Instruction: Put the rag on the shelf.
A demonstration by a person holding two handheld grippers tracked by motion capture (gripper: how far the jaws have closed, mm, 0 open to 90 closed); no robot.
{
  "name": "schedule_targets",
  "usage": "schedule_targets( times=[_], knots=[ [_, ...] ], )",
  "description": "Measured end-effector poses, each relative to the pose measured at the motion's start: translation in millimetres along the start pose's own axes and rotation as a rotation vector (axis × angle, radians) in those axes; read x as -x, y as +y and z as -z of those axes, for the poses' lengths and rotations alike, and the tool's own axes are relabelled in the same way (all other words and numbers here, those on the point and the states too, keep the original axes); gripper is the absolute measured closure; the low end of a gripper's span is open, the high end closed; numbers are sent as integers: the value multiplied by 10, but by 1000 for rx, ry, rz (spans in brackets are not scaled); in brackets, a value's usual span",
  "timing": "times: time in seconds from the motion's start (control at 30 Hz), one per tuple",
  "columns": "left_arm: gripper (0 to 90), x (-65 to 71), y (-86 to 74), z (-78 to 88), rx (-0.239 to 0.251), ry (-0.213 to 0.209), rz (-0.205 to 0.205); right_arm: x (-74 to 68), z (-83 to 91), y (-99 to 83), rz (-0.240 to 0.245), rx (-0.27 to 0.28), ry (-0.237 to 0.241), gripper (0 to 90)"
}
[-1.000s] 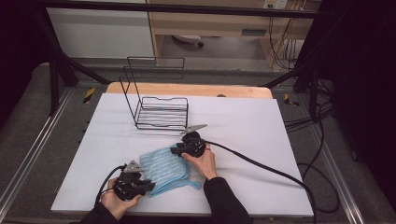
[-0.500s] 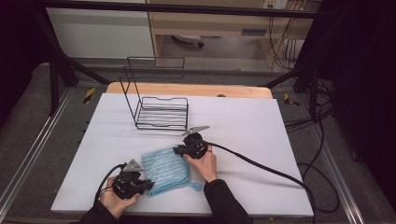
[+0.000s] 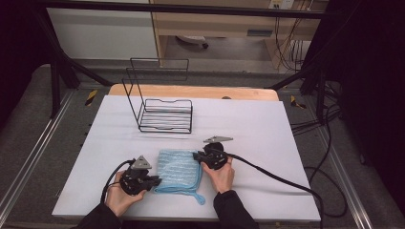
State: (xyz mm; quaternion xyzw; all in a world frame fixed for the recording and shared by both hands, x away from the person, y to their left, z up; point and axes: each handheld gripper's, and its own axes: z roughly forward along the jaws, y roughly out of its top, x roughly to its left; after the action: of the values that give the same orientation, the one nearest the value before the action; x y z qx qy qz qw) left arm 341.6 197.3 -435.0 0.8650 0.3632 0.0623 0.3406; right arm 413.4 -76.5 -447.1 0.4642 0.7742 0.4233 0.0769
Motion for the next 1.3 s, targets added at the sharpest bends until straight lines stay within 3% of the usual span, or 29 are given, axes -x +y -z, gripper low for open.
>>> schedule_targets(
  times=[0.17,0.27,0.37,0.47,0.53,0.57,0.8,1.1,1.3],
  knots=[
    [828,-9,-10,-3,6,-7,10,17,-4,-35,16,6,4,769],
    [791,-26,-16,14,18,-14,24,40,-23,-24,35,10,8,685],
    [678,-48,-16,65,44,-11,40,60,36,17,88,41,18,530],
    [554,-93,3,160,91,24,47,77,112,71,129,59,39,406],
    [476,-107,9,175,101,34,54,89,155,109,138,62,56,373],
    [439,-125,14,187,106,47,54,96,174,128,141,60,63,291],
    [248,-242,60,219,116,69,65,149,287,165,178,23,90,118],
    [144,-368,182,211,111,73,69,324,463,38,145,3,78,49],
    [110,-424,302,140,107,82,76,453,642,-75,114,26,82,35]
  ],
)
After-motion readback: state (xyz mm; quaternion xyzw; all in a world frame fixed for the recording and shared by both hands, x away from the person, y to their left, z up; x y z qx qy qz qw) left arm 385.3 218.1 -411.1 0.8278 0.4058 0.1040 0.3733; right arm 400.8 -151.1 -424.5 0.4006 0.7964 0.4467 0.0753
